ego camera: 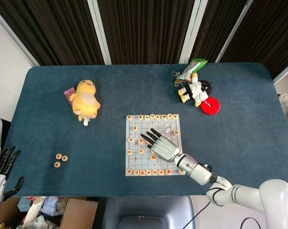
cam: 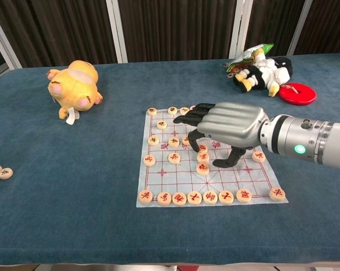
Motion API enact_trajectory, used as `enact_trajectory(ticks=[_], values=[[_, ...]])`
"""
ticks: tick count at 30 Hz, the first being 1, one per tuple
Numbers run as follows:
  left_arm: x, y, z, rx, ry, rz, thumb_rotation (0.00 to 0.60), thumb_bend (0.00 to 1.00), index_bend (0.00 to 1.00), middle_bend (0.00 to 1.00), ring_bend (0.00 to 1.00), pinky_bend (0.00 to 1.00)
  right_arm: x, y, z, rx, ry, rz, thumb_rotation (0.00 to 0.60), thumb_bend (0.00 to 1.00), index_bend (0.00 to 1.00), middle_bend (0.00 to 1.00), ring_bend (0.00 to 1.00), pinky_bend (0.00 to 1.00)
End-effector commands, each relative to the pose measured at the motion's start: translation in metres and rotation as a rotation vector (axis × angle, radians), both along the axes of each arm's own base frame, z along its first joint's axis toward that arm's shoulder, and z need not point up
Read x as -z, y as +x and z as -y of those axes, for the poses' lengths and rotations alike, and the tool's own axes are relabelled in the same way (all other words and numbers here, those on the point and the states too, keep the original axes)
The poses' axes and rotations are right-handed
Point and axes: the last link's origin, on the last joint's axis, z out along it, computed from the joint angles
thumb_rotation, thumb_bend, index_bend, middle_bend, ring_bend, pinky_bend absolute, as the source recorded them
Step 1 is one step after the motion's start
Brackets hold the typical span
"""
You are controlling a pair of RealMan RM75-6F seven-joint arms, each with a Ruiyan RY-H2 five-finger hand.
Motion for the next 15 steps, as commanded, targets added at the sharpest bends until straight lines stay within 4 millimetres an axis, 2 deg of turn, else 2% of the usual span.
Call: enact_trajectory(ticks=[1,15], values=[[-0.0004,-0.0005,-0.0003,-0.001,0.003,0.000,0.600,0.39,0.00,0.00,0.00,0.02,0.0019,0.0008,0.0012,0.003,0.000,-0.001,0.600,0.44,0.53,0.04,0.00,0.00],[-0.0041,-0.0023,-0.0009,-0.011,0.021,0.005,0.600,0.39,0.00,0.00,0.00,0.02,0.0078,0.0043,0.0043,0.006,0.002,-0.003,0.600,0.45,0.55,0.04,0.00,0.00]])
